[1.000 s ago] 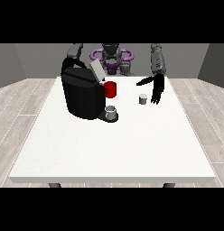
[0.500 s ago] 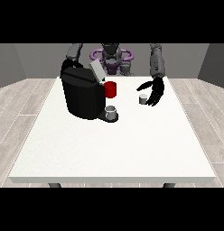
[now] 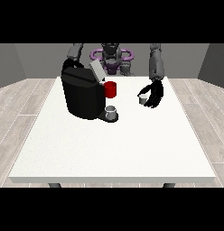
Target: Insert the coffee pod into the coffee machine and close the lid
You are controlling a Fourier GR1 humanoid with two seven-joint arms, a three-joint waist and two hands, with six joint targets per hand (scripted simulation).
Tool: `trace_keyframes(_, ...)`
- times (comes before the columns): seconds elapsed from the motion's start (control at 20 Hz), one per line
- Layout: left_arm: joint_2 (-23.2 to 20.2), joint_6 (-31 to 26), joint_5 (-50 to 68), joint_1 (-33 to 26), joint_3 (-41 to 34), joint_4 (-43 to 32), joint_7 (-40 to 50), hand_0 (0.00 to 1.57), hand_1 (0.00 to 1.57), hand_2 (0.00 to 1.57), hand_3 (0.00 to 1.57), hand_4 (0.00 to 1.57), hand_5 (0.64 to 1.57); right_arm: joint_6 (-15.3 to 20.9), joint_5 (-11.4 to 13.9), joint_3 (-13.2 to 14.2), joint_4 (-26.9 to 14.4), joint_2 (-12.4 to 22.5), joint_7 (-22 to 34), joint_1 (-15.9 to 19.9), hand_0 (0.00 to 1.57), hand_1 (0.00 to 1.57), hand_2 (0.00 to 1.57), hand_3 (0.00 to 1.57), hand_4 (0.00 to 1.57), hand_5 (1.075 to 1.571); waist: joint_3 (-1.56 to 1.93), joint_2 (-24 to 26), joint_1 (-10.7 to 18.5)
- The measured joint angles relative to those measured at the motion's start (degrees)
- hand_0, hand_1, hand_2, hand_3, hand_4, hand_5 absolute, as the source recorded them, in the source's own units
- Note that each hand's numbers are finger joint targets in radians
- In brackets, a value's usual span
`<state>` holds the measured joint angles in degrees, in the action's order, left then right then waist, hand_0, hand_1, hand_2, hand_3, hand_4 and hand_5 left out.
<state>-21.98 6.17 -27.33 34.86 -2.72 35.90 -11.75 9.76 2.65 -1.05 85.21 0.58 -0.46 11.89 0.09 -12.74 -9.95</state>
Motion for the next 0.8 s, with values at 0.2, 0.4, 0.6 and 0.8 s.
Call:
trace_keyframes(0.2,0.7,2.2,-1.7,0.6,0.1,-1.3,-0.5,0.92,0.92,1.04,0.83,0.36,1.571,-0.6,-0.5,0.7,-1.2,0.4,-0.8,-0.3,0.0,0.0,0.0,0.0,0.51,1.571,-0.03,0.4,0.3)
trace_keyframes(0.4,0.6,4.8,-4.0,1.5,0.6,-2.5,-1.9,0.9,0.9,1.01,0.78,0.31,1.571,-1.2,-1.5,1.7,-1.7,0.6,-1.9,0.3,0.0,0.0,0.0,0.0,0.51,1.571,0.03,-0.4,0.0)
trace_keyframes(0.6,-0.8,4.3,-5.7,2.1,1.2,-3.8,-2.8,1.17,1.17,1.29,1.18,0.41,1.571,-1.1,-2.1,2.0,-1.6,0.3,-2.0,0.0,0.0,0.0,0.0,0.0,0.53,1.571,0.06,-0.3,-0.2)
trace_keyframes(0.8,-0.8,3.1,-6.8,3.3,1.5,-4.5,-3.2,1.42,1.42,1.46,1.42,0.56,1.571,-0.9,-2.6,2.4,-3.0,0.4,-2.1,-0.1,0.0,0.0,0.0,0.0,0.41,1.571,-0.04,0.6,0.4)
